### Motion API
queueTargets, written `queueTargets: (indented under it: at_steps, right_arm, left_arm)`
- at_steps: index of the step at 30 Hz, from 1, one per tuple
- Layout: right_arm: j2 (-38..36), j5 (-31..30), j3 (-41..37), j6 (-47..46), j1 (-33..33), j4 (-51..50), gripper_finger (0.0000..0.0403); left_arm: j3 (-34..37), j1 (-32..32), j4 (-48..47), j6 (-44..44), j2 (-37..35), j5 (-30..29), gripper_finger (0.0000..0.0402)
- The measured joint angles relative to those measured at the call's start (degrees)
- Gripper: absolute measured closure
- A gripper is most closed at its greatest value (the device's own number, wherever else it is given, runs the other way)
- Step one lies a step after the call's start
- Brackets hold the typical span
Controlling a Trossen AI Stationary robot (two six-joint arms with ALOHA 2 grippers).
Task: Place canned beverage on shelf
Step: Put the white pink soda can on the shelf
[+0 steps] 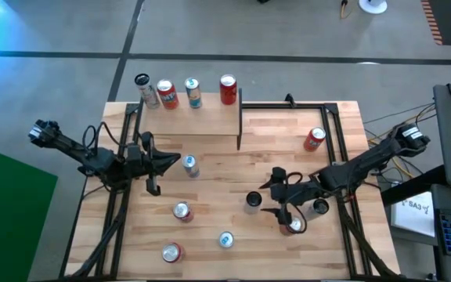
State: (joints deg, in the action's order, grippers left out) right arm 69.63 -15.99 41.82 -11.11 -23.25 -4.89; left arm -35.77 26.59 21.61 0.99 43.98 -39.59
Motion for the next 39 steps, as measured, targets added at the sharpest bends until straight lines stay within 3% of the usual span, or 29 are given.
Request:
queueTargets:
  at_steps: [7, 16, 20, 26, 33, 39]
  right_arm:
    - [5.6, 4.4, 0.0, 0.9, 2.0, 6.7, 0.0053]
    - [10.7, 4.6, 0.0, 4.1, 3.1, 15.5, 0.0059]
    - [10.7, 4.4, 0.0, 4.3, 3.6, 15.5, 0.0085]
    - [10.2, 4.6, 0.0, 4.2, 3.6, 15.5, 0.0161]
    - [7.4, 4.5, 0.4, 2.7, 4.0, 13.8, 0.0164]
    - [2.4, 4.0, 6.8, 5.8, 6.1, 6.2, 0.0164]
  left_arm:
    - [0.0, 0.0, 0.0, 0.0, 0.4, 0.0, 0.0402]
    - [0.0, 0.0, 0.0, 0.0, 1.6, 0.0, 0.0402]
    - [0.0, 0.0, 0.0, 0.0, 1.8, 0.0, 0.0402]
    - [0.0, 0.0, 0.0, 0.0, 1.8, 0.0, 0.0402]
    - [-0.1, 0.0, 0.0, -0.4, 3.1, 0.0, 0.0402]
    - [-0.1, 0.0, 0.1, -0.6, 5.6, -0.1, 0.0385]
